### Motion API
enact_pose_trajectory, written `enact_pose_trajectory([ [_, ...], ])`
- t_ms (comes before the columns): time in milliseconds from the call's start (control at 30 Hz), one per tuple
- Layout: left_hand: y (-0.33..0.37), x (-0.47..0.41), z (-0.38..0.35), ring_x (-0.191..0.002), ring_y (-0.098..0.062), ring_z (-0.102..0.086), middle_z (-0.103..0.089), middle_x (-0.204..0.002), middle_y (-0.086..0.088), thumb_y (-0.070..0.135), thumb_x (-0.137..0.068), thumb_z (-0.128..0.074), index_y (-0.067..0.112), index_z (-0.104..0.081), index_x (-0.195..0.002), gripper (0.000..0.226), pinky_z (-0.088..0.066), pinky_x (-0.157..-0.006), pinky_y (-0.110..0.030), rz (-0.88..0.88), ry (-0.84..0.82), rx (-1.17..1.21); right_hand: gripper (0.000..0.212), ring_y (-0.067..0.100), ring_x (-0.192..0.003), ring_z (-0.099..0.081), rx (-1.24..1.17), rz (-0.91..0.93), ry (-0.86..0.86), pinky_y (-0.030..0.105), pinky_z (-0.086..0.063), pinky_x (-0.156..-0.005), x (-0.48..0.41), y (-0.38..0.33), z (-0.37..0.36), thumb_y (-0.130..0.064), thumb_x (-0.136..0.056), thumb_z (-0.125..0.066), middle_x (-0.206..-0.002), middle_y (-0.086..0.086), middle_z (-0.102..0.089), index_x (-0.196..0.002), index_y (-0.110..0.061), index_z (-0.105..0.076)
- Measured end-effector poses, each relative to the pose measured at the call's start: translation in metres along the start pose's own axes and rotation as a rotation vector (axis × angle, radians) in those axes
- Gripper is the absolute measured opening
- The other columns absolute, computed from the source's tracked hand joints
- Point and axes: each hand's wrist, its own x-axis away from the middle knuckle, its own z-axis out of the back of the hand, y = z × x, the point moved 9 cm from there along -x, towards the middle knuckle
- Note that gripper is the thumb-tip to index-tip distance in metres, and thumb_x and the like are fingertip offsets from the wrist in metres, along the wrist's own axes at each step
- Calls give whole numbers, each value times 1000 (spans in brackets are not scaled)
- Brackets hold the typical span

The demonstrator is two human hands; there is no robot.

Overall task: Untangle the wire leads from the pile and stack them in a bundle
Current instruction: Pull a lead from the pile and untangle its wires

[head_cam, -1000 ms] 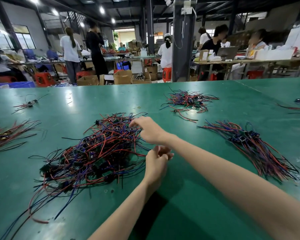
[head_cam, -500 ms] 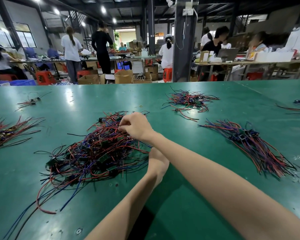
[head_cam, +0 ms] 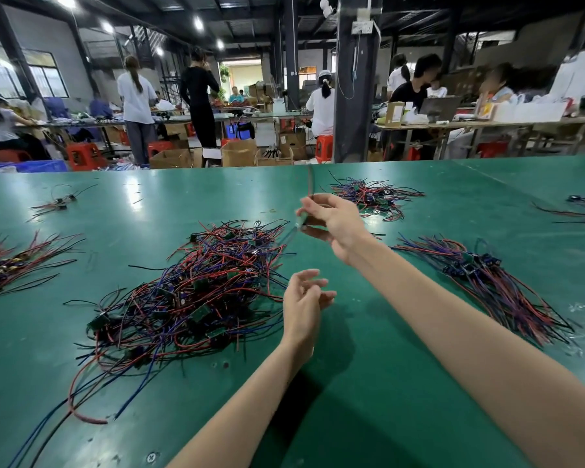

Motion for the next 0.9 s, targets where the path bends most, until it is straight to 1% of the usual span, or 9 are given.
enact_pose_trajectory([
  [133,10,-1,9,-60,-11,-65,-60,-97,-10,4,-102,-32,21,-47,-124,32,-56,-65,-25,-32,86,78,6,16,-65,-64,-227,-98,112,29,-59,-60,8,16,63,-6,-92,-55,-74,6,-67,-87,-8,-57],
  [267,15,5,4,-62,-14,-67,-64,-99,-10,9,-103,-33,26,-46,-132,36,-56,-63,-24,-45,37,132,5,18,-65,-63,-215,-167,165,30,-60,-60,24,41,110,-4,-90,-56,-69,7,-68,-86,-5,-58],
  [367,18,9,-5,-61,-17,-67,-67,-89,-8,12,-103,-35,24,-56,-118,28,-57,-65,-27,-29,-14,165,7,16,-57,-65,-207,-197,182,29,-59,-58,34,63,130,-3,-90,-57,-64,7,-69,-83,-4,-59],
  [467,18,13,-15,-68,-20,-69,-68,-92,-11,9,-102,-36,14,-60,-96,25,-58,-68,-29,14,-111,187,7,14,-57,-65,-231,-198,168,27,-58,-56,40,73,137,-4,-90,-57,-65,6,-69,-83,-5,-58],
  [567,7,20,-32,-78,-24,-70,-70,-96,-15,9,-99,-40,10,-57,-93,18,-59,-71,-32,234,-278,371,9,11,-57,-64,-251,-217,137,23,-55,-52,43,74,137,-8,-90,-56,-67,1,-68,-83,-11,-59],
  [667,-1,35,-50,-79,-25,-71,-71,-92,-19,12,-82,-51,4,-61,-93,17,-59,-75,-32,458,-465,445,8,13,-50,-62,-307,-275,82,19,-49,-42,49,79,131,-6,-88,-55,-65,-1,-65,-83,-11,-60],
  [767,-4,49,-63,-72,-21,-69,-70,-83,-14,23,-81,-54,5,-72,-80,26,-58,-70,-28,527,-589,326,8,14,-54,-64,-368,-294,19,27,-58,-54,55,82,126,-6,-74,-59,-62,2,-65,-82,-7,-61],
  [833,-8,50,-64,-63,-20,-65,-66,-73,-14,21,-82,-57,3,-67,-85,21,-57,-64,-29,503,-574,256,11,14,-58,-65,-389,-302,-11,31,-60,-63,58,82,124,-5,-70,-61,-63,3,-65,-79,-7,-65],
  [900,-12,46,-60,-57,-19,-63,-63,-69,-14,13,-89,-55,4,-58,-88,10,-57,-58,-29,448,-515,176,11,14,-59,-66,-387,-311,-49,31,-60,-65,60,82,120,-4,-66,-65,-64,3,-67,-72,-9,-73],
])
